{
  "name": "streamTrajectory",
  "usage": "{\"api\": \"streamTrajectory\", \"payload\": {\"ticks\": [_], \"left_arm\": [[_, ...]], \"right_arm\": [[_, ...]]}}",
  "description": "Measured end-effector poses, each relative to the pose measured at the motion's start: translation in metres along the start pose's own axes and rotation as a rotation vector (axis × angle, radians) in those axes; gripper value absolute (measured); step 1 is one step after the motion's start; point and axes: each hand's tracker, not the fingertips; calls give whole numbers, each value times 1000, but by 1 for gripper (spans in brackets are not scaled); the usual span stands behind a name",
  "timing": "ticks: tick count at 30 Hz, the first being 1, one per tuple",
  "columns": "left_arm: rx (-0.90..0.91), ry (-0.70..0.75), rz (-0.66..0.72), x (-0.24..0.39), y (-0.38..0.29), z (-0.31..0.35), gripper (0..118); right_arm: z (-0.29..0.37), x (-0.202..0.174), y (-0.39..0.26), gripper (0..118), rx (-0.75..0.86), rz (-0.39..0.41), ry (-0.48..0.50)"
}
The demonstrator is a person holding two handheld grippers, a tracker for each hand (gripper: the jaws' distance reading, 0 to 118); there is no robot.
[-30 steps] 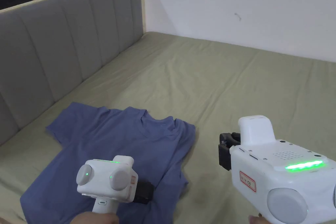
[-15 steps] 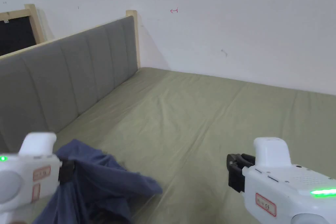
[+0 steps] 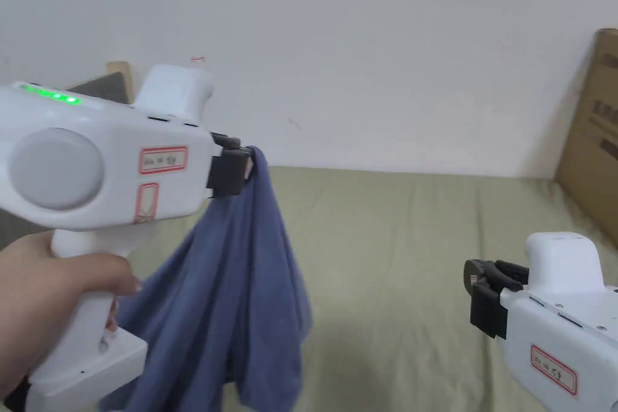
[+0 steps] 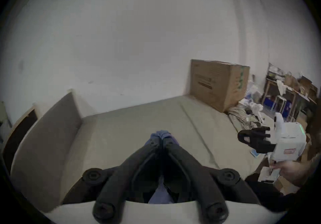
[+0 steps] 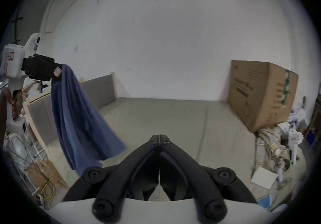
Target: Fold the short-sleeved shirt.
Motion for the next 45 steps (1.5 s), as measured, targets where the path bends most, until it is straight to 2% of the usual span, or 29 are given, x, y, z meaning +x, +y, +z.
{"api": "streamTrajectory", "payload": {"ticks": [2, 6, 9, 12, 13, 14, 15, 16, 19, 21, 23, 26, 27, 28, 29, 30, 31, 32, 34, 37, 39, 41, 43, 44, 45], "left_arm": [[-77, -109, 38, 25, -5, -44, 0], [-240, -204, 11, 84, -38, -131, 0], [-447, -298, 84, 118, -85, -204, 0], [-613, -320, 164, 138, -135, -255, 2], [-651, -319, 201, 142, -150, -266, 14], [-683, -304, 244, 141, -164, -276, 38], [-685, -306, 267, 141, -170, -279, 74], [-688, -300, 276, 138, -176, -279, 105], [-621, -351, 355, 121, -177, -261, 104], [-488, -348, 343, 102, -165, -230, 104], [-279, -257, 341, 72, -154, -182, 105], [-99, -130, 366, 43, -149, -123, 107], [-100, -122, 363, 43, -149, -121, 106], [18, 104, 344, 22, -152, -66, 92], [18, 104, 344, 22, -152, -66, 63], [21, 128, 337, 22, -153, -64, 22], [25, 170, 318, 20, -153, -60, 0], [17, 236, 309, 16, -157, -53, 0], [-42, 131, 336, 2, -161, -59, 0], [-144, 206, 295, -9, -165, -78, 0], [-289, 125, 302, -23, -172, -118, 0], [-511, 44, 380, -43, -185, -170, 0], [-635, 57, 447, -55, -200, -214, 0], [-660, 82, 424, -57, -204, -233, 17], [-660, 139, 388, -59, -207, -251, 49]], "right_arm": [[11, 24, -8, 0, -10, -8, -58], [16, 61, -22, 0, -47, -40, -105], [14, 80, -37, 0, -82, -85, -144], [7, 92, -52, 0, -122, -127, -148], [4, 94, -57, 0, -136, -135, -152], [0, 97, -63, 0, -147, -143, -154], [-1, 98, -66, 0, -154, -149, -154], [-4, 99, -69, 0, -166, -156, -153], [-11, 101, -75, 0, -190, -170, -150], [-14, 101, -74, 0, -194, -177, -153], [-14, 99, -71, 0, -188, -183, -151], [-13, 93, -65, 0, -161, -170, -148], [-13, 93, -65, 0, -160, -169, -148], [-13, 83, -60, 0, -123, -136, -150], [-13, 83, -60, 0, -123, -136, -150], [-13, 82, -60, 0, -121, -135, -149], [-14, 80, -59, 0, -118, -134, -146], [-16, 77, -58, 0, -114, -133, -141], [-20, 73, -55, 0, -114, -133, -136], [-25, 67, -52, 0, -119, -115, -143], [-27, 65, -53, 0, -113, -120, -139], [-34, 65, -55, 0, -127, -126, -138], [-45, 67, -57, 1, -175, -102, -125], [-50, 67, -58, 0, -186, -88, -128], [-55, 68, -60, 0, -191, -75, -132]]}}
